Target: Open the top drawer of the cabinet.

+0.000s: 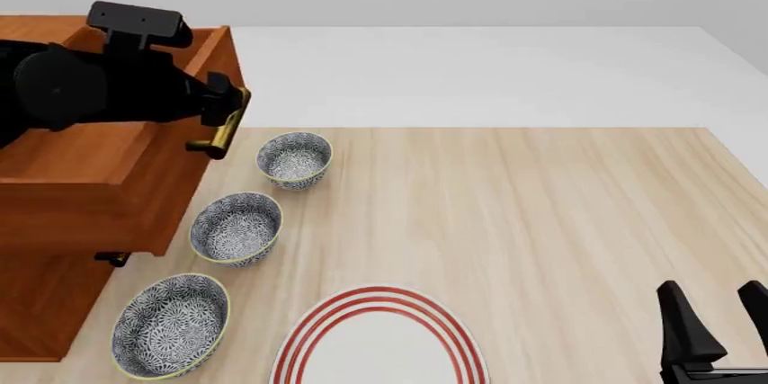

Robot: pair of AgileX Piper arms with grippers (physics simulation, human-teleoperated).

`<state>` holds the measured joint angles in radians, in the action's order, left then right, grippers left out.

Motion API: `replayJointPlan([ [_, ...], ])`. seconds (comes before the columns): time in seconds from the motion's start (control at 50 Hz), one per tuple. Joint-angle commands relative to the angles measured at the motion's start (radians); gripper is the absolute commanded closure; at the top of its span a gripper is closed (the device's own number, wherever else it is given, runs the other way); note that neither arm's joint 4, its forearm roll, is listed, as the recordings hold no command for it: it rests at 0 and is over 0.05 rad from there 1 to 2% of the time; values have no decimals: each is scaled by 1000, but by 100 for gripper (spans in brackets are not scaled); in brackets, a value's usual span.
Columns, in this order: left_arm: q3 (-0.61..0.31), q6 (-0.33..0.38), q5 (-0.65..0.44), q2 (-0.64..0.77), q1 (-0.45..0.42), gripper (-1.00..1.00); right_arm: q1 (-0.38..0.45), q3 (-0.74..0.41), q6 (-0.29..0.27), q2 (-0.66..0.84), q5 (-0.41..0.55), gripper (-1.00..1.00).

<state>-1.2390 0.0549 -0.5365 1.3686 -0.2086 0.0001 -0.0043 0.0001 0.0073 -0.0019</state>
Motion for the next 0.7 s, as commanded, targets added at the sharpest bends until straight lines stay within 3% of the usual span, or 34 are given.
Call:
replayJointPlan([
  [0.02, 0, 24, -5, 51, -28, -100, 0, 0, 0, 0, 0, -100],
  [0.7, 7, -10, 8, 60, -114, -100, 0, 0, 0, 0, 0, -100],
])
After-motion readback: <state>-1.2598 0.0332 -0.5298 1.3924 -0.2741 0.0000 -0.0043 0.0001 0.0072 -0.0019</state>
